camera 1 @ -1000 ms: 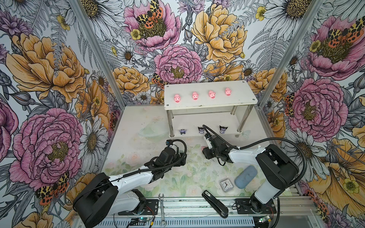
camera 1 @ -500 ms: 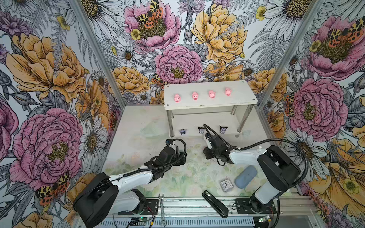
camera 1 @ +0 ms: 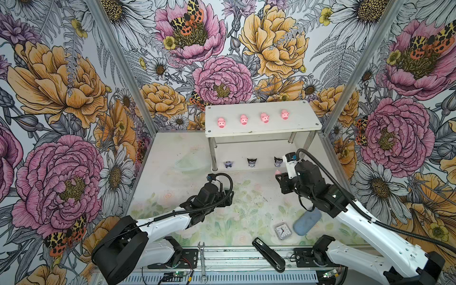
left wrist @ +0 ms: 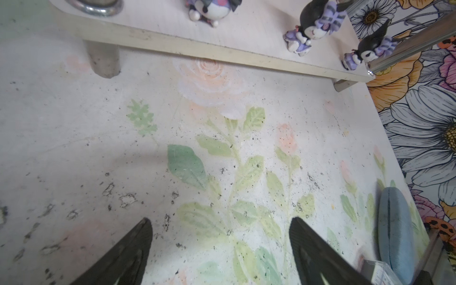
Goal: Place and organize the plastic toys onto the shelf
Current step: 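Carry the last pink pig up over the shelf top end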
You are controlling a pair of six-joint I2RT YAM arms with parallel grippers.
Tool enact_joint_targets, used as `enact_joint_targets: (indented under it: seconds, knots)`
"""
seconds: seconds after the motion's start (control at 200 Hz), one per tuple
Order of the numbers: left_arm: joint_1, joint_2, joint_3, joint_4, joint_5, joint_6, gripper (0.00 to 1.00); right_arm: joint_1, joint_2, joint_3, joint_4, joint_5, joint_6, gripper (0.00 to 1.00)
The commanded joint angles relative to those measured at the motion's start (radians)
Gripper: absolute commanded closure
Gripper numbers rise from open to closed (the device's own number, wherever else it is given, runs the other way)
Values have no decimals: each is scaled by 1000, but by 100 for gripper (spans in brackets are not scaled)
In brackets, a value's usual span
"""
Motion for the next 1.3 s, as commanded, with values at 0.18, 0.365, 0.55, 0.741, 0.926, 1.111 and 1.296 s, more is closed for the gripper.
enact_joint_targets:
  seconds: [0.18, 0.365, 0.55, 0.741, 0.926, 1.111, 1.296]
  knots:
    - [8, -32, -35, 27, 17, 5, 11, -37, 115, 512, -240, 243, -161, 76]
    - [7, -43, -44, 22, 13, 4, 11, -159, 344, 774, -265, 223, -234, 77]
    - [9, -52, -57, 18, 6, 2, 11, -325, 511, 948, -287, 68, -230, 78]
    - [15, -48, -54, 15, 7, 4, 11, -445, 650, 1089, -339, -40, -230, 78]
    - [17, -43, -49, 17, 7, 5, 11, -527, 773, 1210, -410, -108, -234, 79]
    - [17, -25, -47, 28, 13, -2, 11, -562, 888, 1338, -495, -139, -249, 80]
    - [17, -8, -35, 32, 19, -4, 11, -564, 952, 1406, -532, -141, -258, 80]
